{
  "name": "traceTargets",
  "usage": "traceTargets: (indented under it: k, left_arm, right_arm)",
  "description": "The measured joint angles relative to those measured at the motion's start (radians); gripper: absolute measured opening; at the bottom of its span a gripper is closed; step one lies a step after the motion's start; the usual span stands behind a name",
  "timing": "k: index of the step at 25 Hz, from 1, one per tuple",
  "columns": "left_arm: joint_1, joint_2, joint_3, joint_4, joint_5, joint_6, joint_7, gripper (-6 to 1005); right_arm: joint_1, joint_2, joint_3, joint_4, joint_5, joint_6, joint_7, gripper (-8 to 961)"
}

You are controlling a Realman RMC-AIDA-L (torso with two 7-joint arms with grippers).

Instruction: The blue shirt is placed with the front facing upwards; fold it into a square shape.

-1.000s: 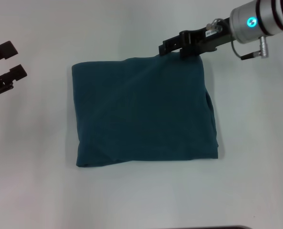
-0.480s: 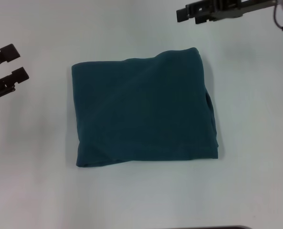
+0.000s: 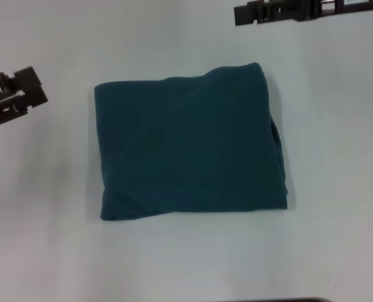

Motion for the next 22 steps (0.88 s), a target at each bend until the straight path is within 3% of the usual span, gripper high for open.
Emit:
traceTargets:
  k: [3, 7, 14, 18, 22]
  left_arm:
    - [0.005, -0.006, 0.028, -0.001, 0.004, -0.002, 0.118, 736]
    - [0.017, -0.008, 0.042, 0.001, 0.007, -0.007, 0.144, 736]
    - [0.023, -0.007, 0.123, 0.000, 0.010, -0.005, 0.114, 739]
    - [0.016, -0.011, 0.192, 0.008, 0.015, -0.050, 0.006, 738]
    - [0.018, -0.053, 0.209, 0.018, 0.023, -0.135, -0.109, 735]
  right_arm:
    - [-0.008, 0.010, -0.002, 0.000, 0.004, -0.014, -0.062, 774]
    - [-0.011, 0.013, -0.004, 0.000, -0.006, -0.018, -0.073, 774]
    - [-0.013, 0.012, 0.000, 0.000, -0.006, -0.022, -0.066, 774]
    - [-0.018, 0.007, -0.004, 0.000, -0.007, -0.035, -0.050, 775]
    - [-0.033, 0.002, 0.004, -0.007, -0.002, -0.042, -0.037, 776]
